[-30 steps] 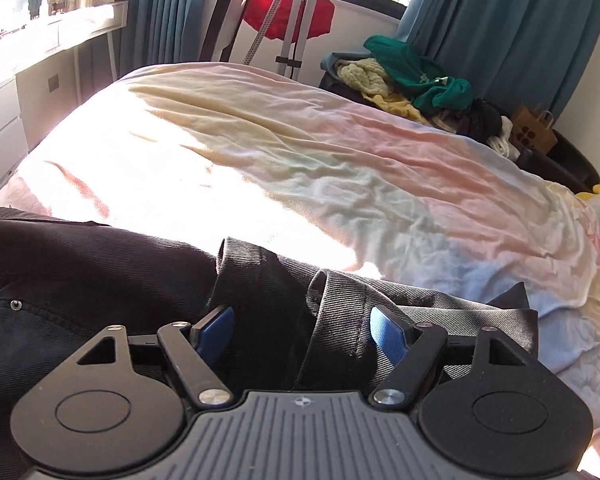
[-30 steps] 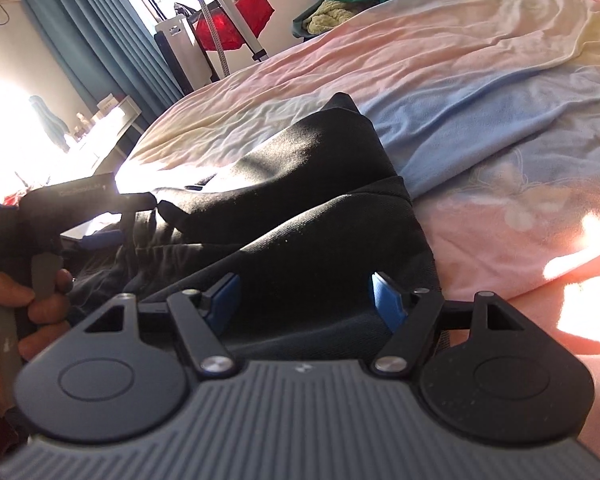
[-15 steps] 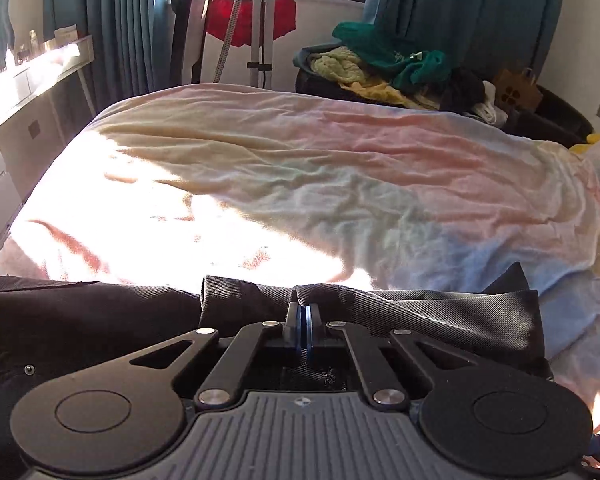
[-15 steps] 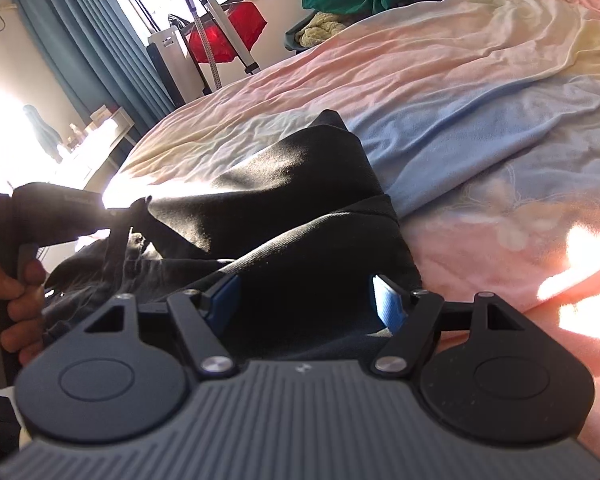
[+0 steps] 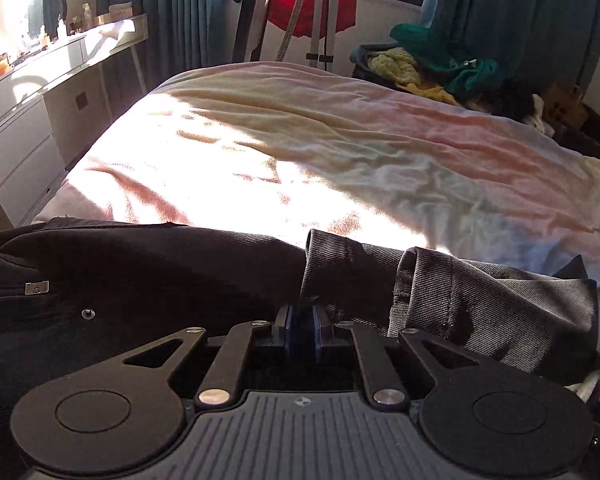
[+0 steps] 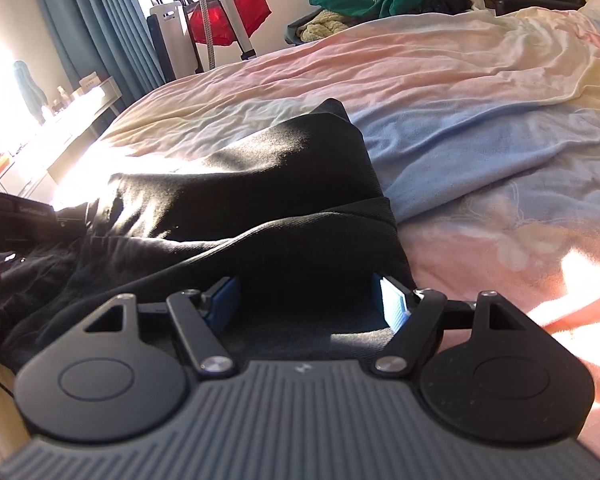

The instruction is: Fold clothes

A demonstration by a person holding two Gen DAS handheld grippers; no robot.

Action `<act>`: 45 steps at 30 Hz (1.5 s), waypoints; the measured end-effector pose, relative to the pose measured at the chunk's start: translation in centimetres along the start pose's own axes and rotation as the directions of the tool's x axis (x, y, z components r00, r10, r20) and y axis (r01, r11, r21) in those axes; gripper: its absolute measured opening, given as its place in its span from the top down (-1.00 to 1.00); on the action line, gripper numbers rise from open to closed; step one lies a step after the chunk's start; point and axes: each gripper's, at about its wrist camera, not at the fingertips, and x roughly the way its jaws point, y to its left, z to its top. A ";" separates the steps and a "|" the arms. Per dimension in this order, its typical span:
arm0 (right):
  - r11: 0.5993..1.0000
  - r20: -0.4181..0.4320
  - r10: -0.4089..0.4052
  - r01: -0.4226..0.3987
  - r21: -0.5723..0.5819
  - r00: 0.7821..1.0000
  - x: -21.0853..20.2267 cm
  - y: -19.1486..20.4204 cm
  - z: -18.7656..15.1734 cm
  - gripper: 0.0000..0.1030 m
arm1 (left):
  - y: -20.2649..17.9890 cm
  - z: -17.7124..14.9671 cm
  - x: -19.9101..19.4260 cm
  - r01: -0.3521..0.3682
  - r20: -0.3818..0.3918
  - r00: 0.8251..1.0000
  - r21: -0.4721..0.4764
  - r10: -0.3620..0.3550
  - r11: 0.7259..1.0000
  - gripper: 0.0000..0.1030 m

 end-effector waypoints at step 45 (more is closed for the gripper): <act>0.945 0.115 0.068 -0.027 -0.326 0.991 -2.2 8.5 -3.0 -0.42 | 27.3 -8.8 -8.6 -0.005 0.096 0.979 -0.870 0.179 0.493 -0.05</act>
